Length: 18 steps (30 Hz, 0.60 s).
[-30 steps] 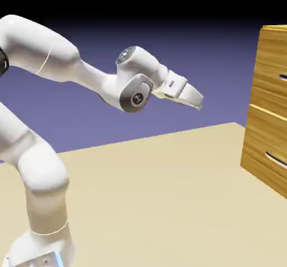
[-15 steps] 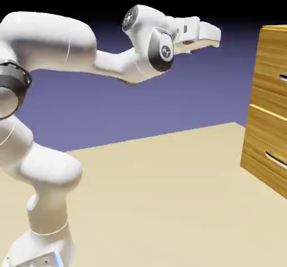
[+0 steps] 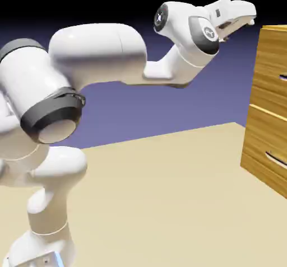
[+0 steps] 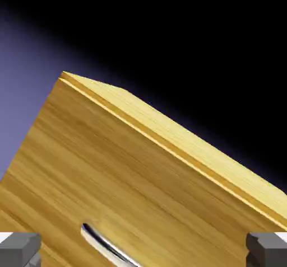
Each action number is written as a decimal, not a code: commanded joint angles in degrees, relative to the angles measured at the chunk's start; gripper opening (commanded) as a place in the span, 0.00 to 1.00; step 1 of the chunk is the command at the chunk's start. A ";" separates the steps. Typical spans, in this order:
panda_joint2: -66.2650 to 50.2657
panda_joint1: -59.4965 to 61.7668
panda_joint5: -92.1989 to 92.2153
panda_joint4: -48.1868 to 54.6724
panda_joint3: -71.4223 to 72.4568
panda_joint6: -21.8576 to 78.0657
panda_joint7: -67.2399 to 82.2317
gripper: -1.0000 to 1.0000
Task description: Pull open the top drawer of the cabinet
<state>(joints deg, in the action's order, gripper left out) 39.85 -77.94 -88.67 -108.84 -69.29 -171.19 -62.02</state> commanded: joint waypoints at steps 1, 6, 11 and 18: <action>0.19 -2.08 -2.39 1.40 -1.86 0.08 -0.53 0.50; 1.16 -12.46 -14.30 8.41 -11.18 0.45 -3.16 0.50; 2.13 -22.84 -26.22 15.42 -20.49 0.83 -5.78 0.50; 3.48 -37.38 -42.90 25.24 -33.52 1.36 -9.46 0.50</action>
<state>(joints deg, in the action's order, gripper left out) 43.32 -115.32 -131.57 -83.60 -102.81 -169.83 -71.48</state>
